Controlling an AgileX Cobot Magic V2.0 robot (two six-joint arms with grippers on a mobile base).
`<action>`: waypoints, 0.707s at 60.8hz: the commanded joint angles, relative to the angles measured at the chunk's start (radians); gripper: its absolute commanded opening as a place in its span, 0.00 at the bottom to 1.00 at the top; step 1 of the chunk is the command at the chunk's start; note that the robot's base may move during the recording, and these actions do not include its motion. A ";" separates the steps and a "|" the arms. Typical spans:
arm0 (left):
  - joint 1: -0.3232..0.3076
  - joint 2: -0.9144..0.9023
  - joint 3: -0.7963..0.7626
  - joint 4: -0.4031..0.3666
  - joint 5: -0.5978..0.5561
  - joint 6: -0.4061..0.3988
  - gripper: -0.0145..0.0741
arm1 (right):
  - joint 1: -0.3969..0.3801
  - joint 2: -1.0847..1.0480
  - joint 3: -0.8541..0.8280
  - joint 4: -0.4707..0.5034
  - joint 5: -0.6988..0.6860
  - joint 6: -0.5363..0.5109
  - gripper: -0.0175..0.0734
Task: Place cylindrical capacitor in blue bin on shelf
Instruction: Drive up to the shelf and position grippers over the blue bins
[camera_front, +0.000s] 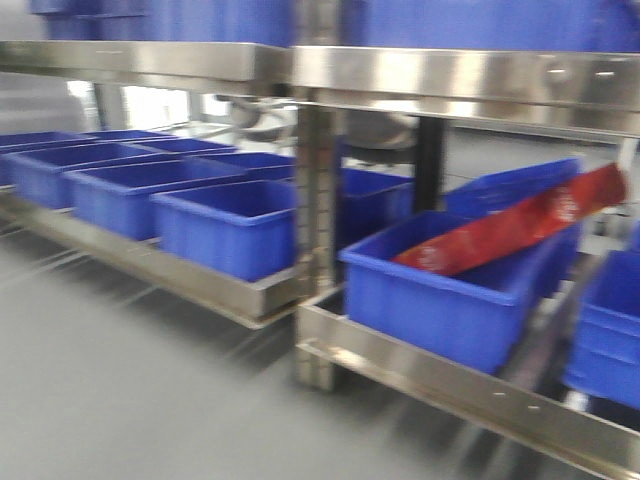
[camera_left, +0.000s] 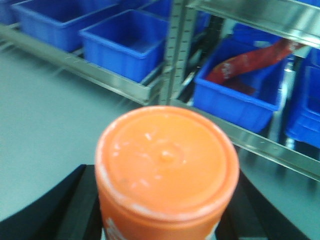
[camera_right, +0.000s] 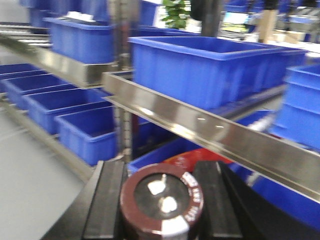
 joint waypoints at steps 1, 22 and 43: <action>-0.006 -0.005 0.000 -0.002 -0.016 0.002 0.04 | 0.002 -0.001 -0.009 -0.001 -0.021 -0.003 0.01; -0.006 -0.005 0.000 -0.002 -0.016 0.002 0.04 | 0.002 -0.001 -0.009 -0.001 -0.021 -0.003 0.01; -0.006 -0.005 0.000 -0.002 -0.016 0.002 0.04 | 0.002 -0.001 -0.009 -0.001 -0.023 -0.003 0.01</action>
